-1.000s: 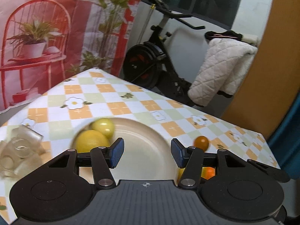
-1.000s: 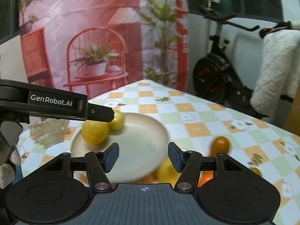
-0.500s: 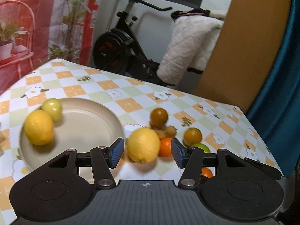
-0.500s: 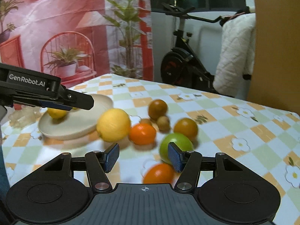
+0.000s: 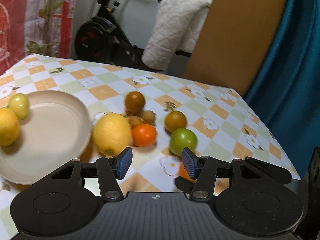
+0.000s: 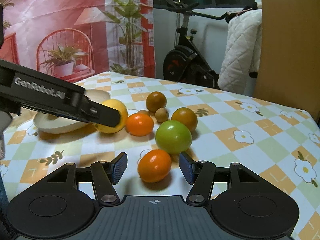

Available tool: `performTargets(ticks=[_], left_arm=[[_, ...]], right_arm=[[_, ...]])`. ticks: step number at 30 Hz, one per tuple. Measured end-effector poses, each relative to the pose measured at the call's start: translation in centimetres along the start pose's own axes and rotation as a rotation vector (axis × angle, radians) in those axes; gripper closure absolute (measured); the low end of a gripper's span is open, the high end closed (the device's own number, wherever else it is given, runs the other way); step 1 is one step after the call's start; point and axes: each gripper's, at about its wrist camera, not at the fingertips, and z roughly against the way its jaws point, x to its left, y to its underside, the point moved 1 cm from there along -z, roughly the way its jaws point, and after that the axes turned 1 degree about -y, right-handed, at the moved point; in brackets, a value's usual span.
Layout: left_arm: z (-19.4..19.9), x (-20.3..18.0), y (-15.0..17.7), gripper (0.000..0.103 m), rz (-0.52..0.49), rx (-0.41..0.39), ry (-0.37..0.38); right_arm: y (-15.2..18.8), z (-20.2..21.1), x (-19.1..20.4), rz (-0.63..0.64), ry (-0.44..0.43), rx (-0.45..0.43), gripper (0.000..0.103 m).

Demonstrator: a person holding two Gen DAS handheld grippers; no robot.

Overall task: Organize fruits
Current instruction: 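Move the left tool back to the orange cherry tomato, then close the left gripper around the orange cherry tomato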

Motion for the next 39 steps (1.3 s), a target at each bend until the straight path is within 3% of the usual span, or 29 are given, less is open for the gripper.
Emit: performTargets(ticks=[13, 24, 26, 28, 31, 39], left_arm=[[-1.7, -2.1, 0.9, 0.045, -0.039, 0.064, 0.1], [-3.8, -2.5, 1.0, 0.048, -0.027, 0.104, 0.125], [-4.1, -2.7, 1.0, 0.05, -0.032, 0.108, 0.127], [-4.4, -2.7, 1.0, 0.062, -0.036, 0.116, 0.129], [-4.8, -2.8, 1.1, 0.068, -0.035, 0.126, 0.129], [-4.9, -2.5, 1.2, 0.068, -0.027, 0.122, 0.134]], right_arm=[[0.4, -0.2, -0.4, -0.037, -0.01, 0.025, 0.06], [0.3, -0.6, -0.8, -0.056, -0.006, 0.039, 0.065], [0.3, -0.7, -0.8, -0.058, -0.006, 0.041, 0.066], [0.3, -0.7, -0.9, -0.058, -0.008, 0.042, 0.067], [0.3, -0.8, -0.9, -0.061, -0.01, 0.043, 0.068], [0.3, -0.9, -1.1, -0.071, -0.017, 0.044, 0.068]])
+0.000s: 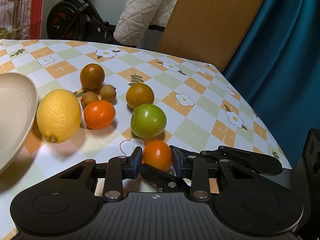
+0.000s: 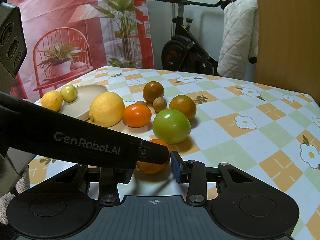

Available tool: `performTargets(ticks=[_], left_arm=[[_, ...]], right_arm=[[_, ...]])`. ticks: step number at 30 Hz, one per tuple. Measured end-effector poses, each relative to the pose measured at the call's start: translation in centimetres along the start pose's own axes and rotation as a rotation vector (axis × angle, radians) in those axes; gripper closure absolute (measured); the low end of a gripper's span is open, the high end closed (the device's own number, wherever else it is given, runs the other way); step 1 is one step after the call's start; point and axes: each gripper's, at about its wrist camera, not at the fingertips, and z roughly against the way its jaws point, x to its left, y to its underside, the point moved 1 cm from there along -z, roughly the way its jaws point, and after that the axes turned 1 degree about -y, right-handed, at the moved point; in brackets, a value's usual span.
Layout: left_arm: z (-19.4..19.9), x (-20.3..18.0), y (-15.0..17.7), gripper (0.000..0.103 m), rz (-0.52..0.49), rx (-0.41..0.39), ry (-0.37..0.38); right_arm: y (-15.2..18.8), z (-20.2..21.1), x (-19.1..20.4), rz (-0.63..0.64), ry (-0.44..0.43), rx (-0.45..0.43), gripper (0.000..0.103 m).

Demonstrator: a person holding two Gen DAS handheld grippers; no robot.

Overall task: Organize fruits
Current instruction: 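Close the left gripper around the orange cherry tomato, then carry the tomato over the plate and open the left gripper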

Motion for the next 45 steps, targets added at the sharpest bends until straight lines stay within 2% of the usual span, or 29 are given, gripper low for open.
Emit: performTargets(ticks=[23, 30, 41, 45], left_arm=[[0.7, 0.2, 0.4, 0.069, 0.015, -0.005, -0.01], [0.7, -0.1, 0.5, 0.07, -0.008, -0.01, -0.02], [1.8, -0.1, 0.5, 0.071, -0.023, -0.039, -0.023], [3.2, 0.6, 0.0, 0.072, -0.017, -0.084, -0.033]], right_arm=[[0.0, -0.1, 0.5, 0.025, -0.022, 0.015, 0.068], [0.0, -0.3, 0.7, 0.03, -0.015, 0.029, 0.068], [-0.1, 0.1, 1.4, 0.05, -0.004, -0.002, 0.069], [-1.4, 0.1, 2.3, 0.075, -0.006, -0.013, 0.069]])
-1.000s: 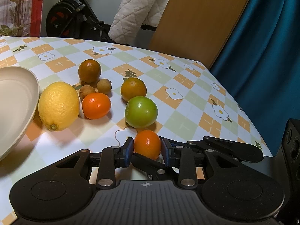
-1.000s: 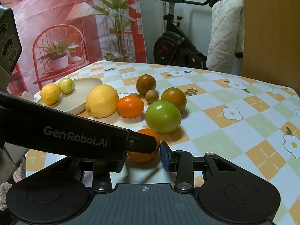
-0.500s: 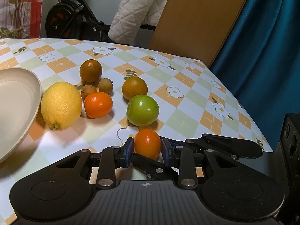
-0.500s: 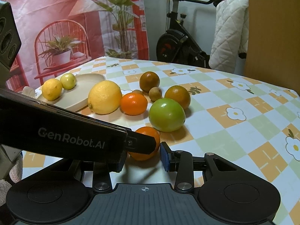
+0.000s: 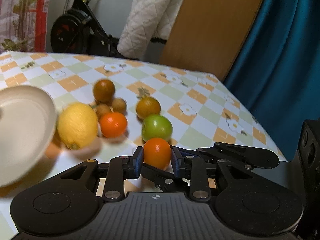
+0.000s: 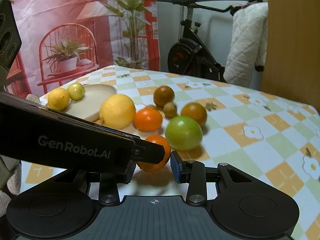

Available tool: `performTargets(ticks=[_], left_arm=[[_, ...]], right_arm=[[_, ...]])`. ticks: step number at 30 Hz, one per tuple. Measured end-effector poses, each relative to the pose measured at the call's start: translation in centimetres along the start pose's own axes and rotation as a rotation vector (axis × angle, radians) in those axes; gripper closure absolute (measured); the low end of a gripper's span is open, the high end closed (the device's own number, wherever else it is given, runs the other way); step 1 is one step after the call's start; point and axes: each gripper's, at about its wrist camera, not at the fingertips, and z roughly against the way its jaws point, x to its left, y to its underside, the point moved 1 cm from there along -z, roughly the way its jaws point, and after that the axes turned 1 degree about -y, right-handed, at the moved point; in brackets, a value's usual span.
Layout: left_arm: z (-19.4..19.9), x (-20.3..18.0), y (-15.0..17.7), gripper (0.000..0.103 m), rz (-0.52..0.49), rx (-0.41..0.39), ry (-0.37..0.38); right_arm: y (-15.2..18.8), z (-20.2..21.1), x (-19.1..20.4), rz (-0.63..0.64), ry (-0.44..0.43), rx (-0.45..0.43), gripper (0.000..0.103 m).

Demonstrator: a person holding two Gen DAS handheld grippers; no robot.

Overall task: Organize fruits
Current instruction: 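Carry the tomato over the plate and open the left gripper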

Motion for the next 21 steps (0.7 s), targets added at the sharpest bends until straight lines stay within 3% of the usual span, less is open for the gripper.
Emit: performTargets(ticks=[12, 21], left_arm=[[3.9, 6.0, -2.8, 0.072, 0.119, -0.113, -0.065], [3.8, 13.6, -5.1, 0.072, 0.271, -0.131, -0.103]], right_arm=[[-6.2, -2.9, 5.0, 0.126, -0.065, -0.014, 0.069], [-10.9, -9.0, 9.7, 0.211, -0.144, 0.028, 0.069]])
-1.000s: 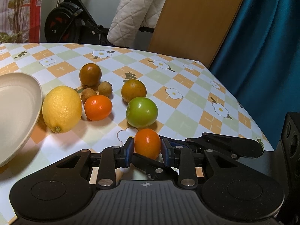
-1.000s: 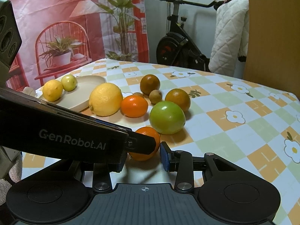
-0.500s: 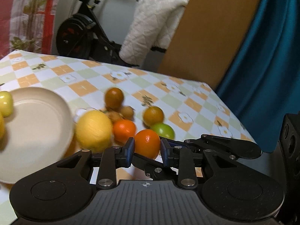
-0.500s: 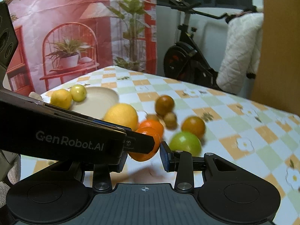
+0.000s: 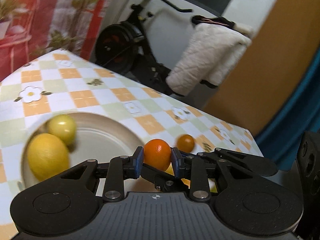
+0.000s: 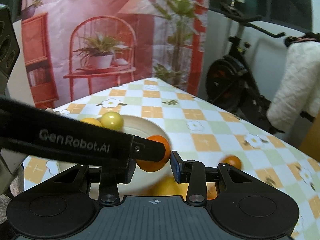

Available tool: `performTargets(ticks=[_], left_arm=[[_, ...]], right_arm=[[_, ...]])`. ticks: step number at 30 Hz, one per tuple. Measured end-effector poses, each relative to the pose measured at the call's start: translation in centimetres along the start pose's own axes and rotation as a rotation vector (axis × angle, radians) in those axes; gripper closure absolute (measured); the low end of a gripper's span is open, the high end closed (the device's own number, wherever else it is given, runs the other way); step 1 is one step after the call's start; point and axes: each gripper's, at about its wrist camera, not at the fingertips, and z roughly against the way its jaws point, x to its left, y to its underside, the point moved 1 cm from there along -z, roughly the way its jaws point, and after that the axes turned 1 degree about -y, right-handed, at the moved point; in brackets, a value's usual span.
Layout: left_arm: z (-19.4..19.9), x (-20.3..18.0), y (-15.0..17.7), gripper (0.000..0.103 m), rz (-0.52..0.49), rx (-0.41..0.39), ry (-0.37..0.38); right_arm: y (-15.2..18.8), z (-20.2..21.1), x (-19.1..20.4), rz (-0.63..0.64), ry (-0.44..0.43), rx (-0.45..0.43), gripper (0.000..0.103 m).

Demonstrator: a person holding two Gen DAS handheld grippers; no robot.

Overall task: Organize fruits
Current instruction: 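Carry the tomato over the plate and open the left gripper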

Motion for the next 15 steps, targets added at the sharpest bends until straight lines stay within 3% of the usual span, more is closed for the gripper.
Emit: performTargets(ticks=[9, 15], left_arm=[[-2.0, 4.3, -2.0, 0.072, 0.076, -0.008, -0.062], [-1.8, 4.3, -2.1, 0.072, 0.039, -0.024, -0.103]], right_arm=[[-2.5, -6.2, 1.8, 0.047, -0.039, 0.054, 0.069], [-3.1, -8.1, 1.8, 0.057, -0.043, 0.077, 0.07]])
